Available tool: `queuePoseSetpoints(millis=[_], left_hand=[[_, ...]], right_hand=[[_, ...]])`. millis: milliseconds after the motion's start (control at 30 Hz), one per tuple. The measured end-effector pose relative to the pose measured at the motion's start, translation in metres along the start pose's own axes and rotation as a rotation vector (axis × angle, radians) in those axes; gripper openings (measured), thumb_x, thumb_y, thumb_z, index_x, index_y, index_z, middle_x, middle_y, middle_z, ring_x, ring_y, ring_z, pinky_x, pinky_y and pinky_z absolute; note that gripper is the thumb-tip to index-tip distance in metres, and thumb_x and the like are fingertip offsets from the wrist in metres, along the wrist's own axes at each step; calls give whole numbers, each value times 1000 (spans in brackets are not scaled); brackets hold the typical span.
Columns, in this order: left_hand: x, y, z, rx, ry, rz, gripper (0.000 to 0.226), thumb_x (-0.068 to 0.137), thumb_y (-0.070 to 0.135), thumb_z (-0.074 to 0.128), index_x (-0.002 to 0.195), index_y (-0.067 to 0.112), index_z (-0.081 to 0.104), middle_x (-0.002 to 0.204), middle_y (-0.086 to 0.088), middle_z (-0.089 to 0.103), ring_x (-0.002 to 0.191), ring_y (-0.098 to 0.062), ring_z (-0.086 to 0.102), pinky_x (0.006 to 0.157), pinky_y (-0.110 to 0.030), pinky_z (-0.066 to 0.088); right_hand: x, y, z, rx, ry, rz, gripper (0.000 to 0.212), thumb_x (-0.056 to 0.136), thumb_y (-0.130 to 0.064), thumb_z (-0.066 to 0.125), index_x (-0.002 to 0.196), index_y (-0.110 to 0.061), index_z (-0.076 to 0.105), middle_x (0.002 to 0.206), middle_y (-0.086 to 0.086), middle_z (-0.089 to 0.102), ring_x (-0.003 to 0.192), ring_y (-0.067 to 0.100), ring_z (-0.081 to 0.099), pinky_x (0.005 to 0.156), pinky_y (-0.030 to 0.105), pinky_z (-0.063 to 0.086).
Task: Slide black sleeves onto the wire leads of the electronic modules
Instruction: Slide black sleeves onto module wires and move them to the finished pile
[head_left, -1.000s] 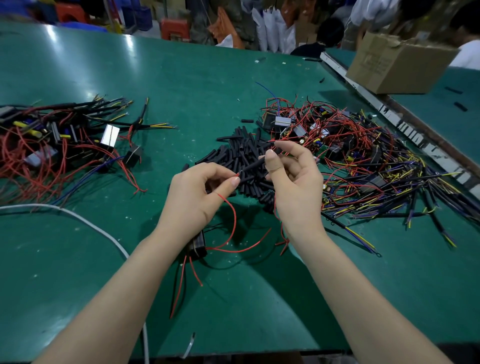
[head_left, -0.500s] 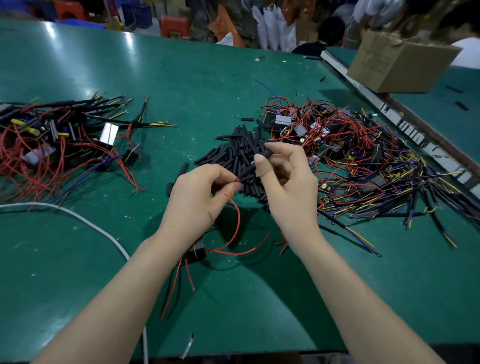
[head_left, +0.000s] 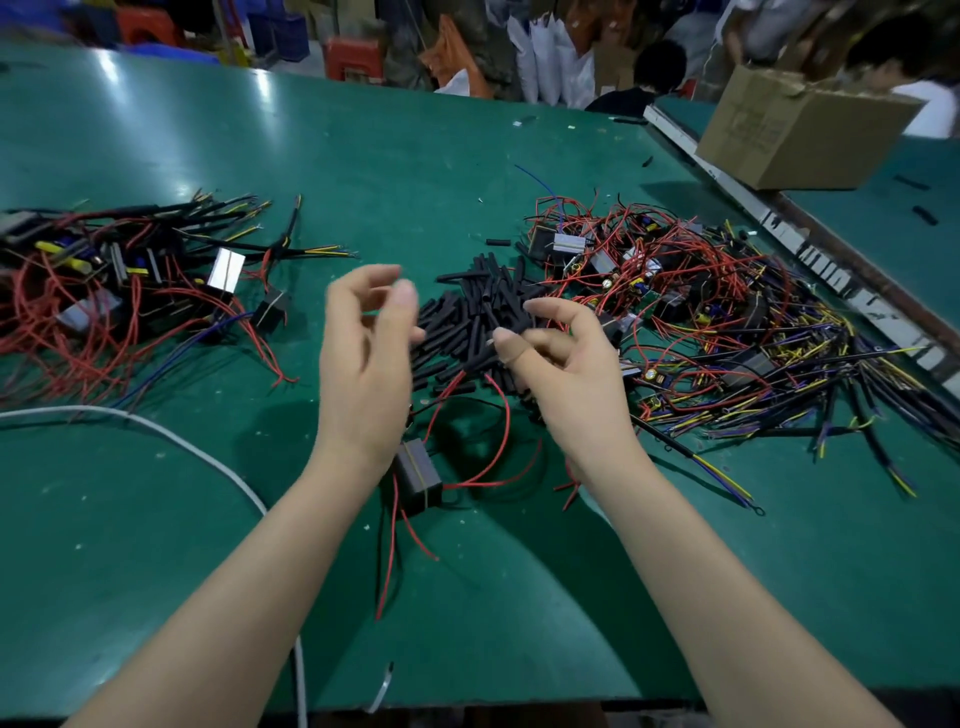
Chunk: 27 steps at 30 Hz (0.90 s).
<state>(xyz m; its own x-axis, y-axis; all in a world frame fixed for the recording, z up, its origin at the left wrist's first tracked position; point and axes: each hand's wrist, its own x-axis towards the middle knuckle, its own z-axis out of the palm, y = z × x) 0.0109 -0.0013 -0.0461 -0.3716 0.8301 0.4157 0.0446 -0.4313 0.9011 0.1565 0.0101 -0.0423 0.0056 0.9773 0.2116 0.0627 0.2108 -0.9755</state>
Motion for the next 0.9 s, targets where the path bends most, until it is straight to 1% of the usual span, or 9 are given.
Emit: queuePoseSetpoints(millis=[67, 200, 333, 433, 500, 600, 767, 833, 900], left_hand=[[1, 0, 0, -91, 88, -89, 16, 89, 36, 40, 99, 28, 49, 98, -4, 51, 81, -12, 53, 69, -16, 42], [-3, -1, 2, -49, 50, -81, 18, 91, 34, 35, 98, 27, 50, 89, 2, 52, 75, -8, 53, 67, -13, 40], [-2, -2, 1, -79, 61, -106, 19, 90, 36, 34, 97, 28, 50, 85, 5, 52, 68, -6, 52, 65, -17, 40], [1, -2, 0, -128, 108, -169, 19, 88, 37, 35, 95, 28, 50, 82, 6, 52, 64, -6, 52, 61, -21, 38], [5, 0, -1, -140, 93, -211, 19, 86, 37, 38, 93, 27, 52, 79, 7, 54, 64, -5, 53, 60, -21, 37], [11, 1, -11, -27, -49, -210, 15, 82, 35, 46, 87, 27, 59, 74, 9, 61, 69, -5, 57, 63, -15, 42], [11, -6, -27, 634, -580, 62, 22, 78, 39, 59, 96, 27, 66, 91, 12, 64, 84, 2, 56, 77, -5, 38], [8, -7, -26, 675, -690, 89, 19, 83, 36, 67, 101, 29, 66, 98, 12, 63, 90, 2, 55, 79, -2, 35], [6, -7, -25, 623, -711, 56, 22, 82, 34, 71, 99, 40, 59, 102, 17, 61, 92, 7, 54, 84, -5, 37]], right_hand=[[-2, 1, 2, -19, -77, 42, 27, 85, -16, 72, 105, -18, 54, 73, -3, 67, 67, 12, 54, 72, 26, 45], [-5, 6, 10, -102, -217, 135, 34, 83, -16, 74, 107, -18, 51, 69, -7, 67, 66, 6, 58, 79, 26, 47], [-5, 6, 8, -126, -274, 153, 34, 81, -21, 76, 106, -23, 53, 66, -12, 66, 69, 1, 61, 73, 15, 46], [-6, 5, 8, -187, -335, 130, 29, 80, -24, 76, 101, -27, 56, 69, -11, 68, 74, 7, 63, 76, 24, 49], [-5, 5, 7, -168, -314, 120, 27, 80, -24, 76, 100, -26, 58, 68, -9, 67, 70, 7, 62, 74, 23, 49], [-1, 3, 2, -65, -215, 122, 25, 82, -17, 75, 99, -22, 58, 65, -5, 65, 65, 7, 59, 69, 17, 47], [6, 3, -9, -39, -104, 72, 28, 83, -13, 72, 103, -20, 54, 55, -10, 61, 59, 2, 55, 73, 21, 43], [6, 2, -12, 0, -89, 47, 32, 83, -12, 72, 106, -21, 52, 55, -9, 61, 60, 3, 56, 74, 18, 45], [7, 1, -14, 56, -68, 15, 33, 83, -11, 72, 106, -22, 50, 56, -9, 60, 61, 5, 56, 70, 15, 46]])
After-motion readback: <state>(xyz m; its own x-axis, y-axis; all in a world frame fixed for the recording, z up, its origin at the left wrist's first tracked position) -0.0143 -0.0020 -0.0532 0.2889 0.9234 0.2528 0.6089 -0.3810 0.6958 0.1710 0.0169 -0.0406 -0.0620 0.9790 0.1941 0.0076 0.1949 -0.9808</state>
